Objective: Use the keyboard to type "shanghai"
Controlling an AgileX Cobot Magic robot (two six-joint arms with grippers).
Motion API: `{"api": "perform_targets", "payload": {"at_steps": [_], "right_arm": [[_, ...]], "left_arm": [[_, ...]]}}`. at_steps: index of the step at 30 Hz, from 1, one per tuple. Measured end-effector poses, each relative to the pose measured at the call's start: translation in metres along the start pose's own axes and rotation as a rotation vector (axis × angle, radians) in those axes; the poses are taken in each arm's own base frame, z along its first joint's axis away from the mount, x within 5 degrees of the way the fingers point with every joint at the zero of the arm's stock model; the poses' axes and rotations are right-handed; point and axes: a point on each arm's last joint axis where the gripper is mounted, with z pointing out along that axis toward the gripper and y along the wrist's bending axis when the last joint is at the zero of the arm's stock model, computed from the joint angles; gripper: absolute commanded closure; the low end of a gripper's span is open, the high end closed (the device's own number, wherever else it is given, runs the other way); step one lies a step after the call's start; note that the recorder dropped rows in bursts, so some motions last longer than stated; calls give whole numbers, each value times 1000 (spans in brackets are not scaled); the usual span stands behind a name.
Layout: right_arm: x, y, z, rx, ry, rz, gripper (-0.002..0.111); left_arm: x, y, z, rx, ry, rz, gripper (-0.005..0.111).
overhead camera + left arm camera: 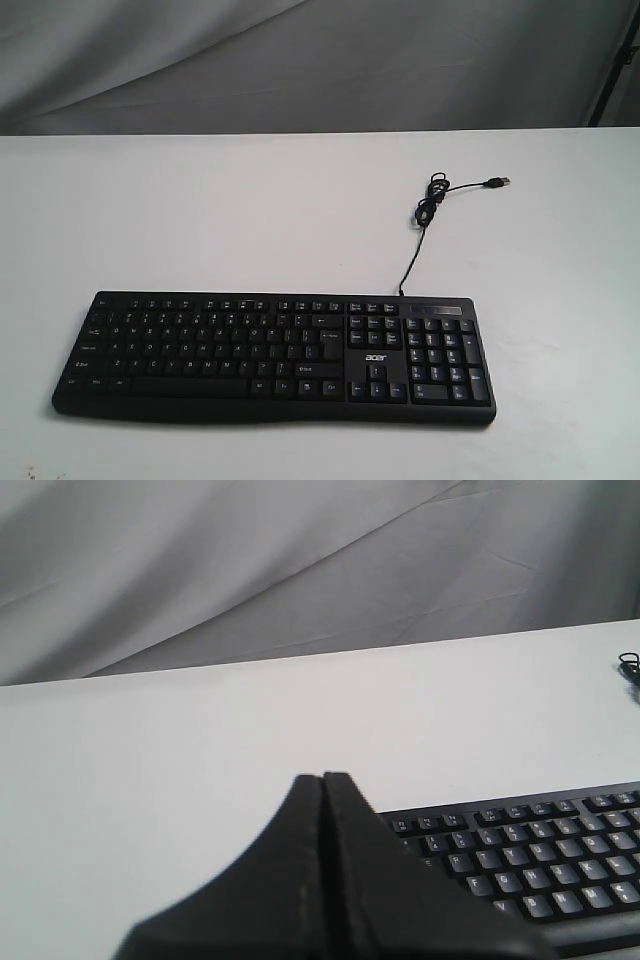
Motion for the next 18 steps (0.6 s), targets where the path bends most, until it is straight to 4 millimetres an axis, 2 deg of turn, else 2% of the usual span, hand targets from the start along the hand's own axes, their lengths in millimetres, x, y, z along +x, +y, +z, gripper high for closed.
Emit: {"api": "perform_targets", "payload": {"at_steps": [2, 5, 13, 18], "right_arm": [[-1, 0, -10, 32, -30, 21, 108], [10, -1, -20, 73, -42, 33, 108], [99, -19, -29, 144, 117, 53, 108], [143, -27, -32, 171, 217, 88, 108]], "left_arm": [[0, 0, 0, 0, 0, 0, 107], [0, 0, 0, 0, 0, 0, 107], [0, 0, 0, 0, 0, 0, 107], [0, 0, 0, 0, 0, 0, 107]]}}
